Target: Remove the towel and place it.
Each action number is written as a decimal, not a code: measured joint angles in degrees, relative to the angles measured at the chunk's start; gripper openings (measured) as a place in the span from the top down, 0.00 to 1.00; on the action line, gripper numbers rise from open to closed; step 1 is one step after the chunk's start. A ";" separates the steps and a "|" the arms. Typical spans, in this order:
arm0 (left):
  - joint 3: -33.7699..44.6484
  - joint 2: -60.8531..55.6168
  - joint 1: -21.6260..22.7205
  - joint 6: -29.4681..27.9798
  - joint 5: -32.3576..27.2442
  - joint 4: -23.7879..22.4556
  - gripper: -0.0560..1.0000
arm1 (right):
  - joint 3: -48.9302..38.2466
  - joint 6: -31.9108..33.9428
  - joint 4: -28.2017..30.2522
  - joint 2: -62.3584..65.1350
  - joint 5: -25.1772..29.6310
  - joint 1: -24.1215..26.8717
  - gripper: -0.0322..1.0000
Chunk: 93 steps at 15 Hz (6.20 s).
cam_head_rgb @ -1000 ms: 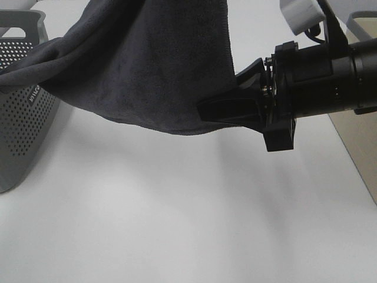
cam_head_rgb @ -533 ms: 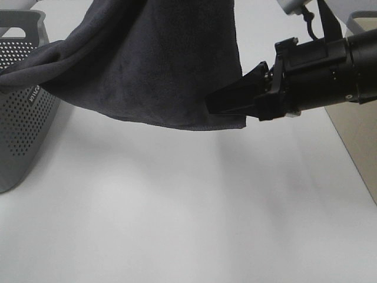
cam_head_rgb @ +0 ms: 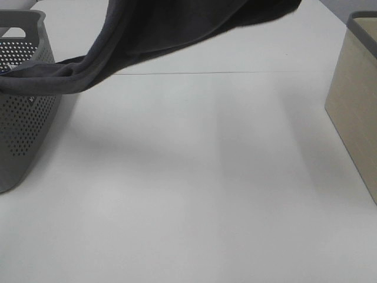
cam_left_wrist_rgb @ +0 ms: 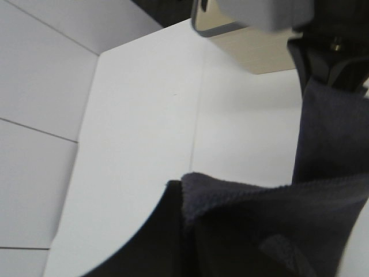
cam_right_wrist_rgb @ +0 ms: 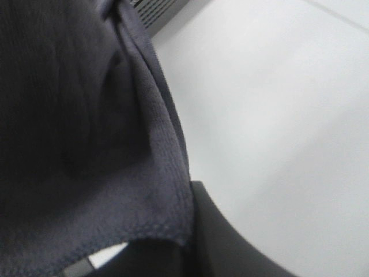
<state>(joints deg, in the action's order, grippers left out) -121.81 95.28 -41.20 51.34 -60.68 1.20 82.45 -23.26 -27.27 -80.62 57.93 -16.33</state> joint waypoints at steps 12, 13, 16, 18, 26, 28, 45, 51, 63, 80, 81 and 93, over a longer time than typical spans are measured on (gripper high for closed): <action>0.00 7.39 8.02 -2.23 50.59 -11.75 0.95 | 34.55 3.38 20.05 -12.03 -21.72 0.00 0.96; 0.00 8.42 8.02 -2.41 56.67 -11.75 0.95 | 35.64 3.21 22.75 -13.18 -23.78 0.00 0.96; 0.00 11.12 8.02 -2.41 70.07 -11.69 0.95 | 36.21 3.21 28.76 -15.41 -30.14 0.00 0.96; 0.00 12.61 8.59 -2.41 76.03 -11.29 0.95 | 36.21 3.21 31.23 -17.19 -35.47 0.00 0.96; 0.00 16.21 18.28 -2.46 78.61 1.66 0.95 | 36.44 3.21 31.68 -22.23 -50.02 0.00 0.96; 0.00 17.36 18.91 -2.46 80.27 1.72 0.95 | 36.50 3.21 31.97 -23.32 -53.29 0.00 0.96; -29.79 44.52 23.84 -6.07 81.88 2.18 0.95 | 49.85 5.33 32.83 -42.17 -65.72 3.32 0.96; -30.02 44.52 23.84 -6.07 76.78 2.29 0.95 | 49.96 5.50 32.37 -42.17 -61.13 3.32 0.96; -30.08 27.85 23.84 -20.86 13.98 3.15 0.95 | 50.02 5.56 10.08 -29.45 -15.99 3.32 0.96; 7.05 3.90 23.61 -46.01 -9.05 5.04 0.95 | 33.17 9.80 -0.92 -14.27 12.03 3.27 0.96; 11.06 1.20 23.55 -45.95 -8.94 5.56 0.95 | 29.85 10.03 -0.97 -12.43 12.03 3.27 0.96; 42.74 -22.12 22.12 -40.11 -8.31 22.92 0.95 | -7.16 15.64 2.98 16.96 11.80 2.69 0.96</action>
<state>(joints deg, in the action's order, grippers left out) -79.07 73.17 -19.08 11.23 -68.98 24.12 75.29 -7.62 -24.29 -63.66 69.73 -13.64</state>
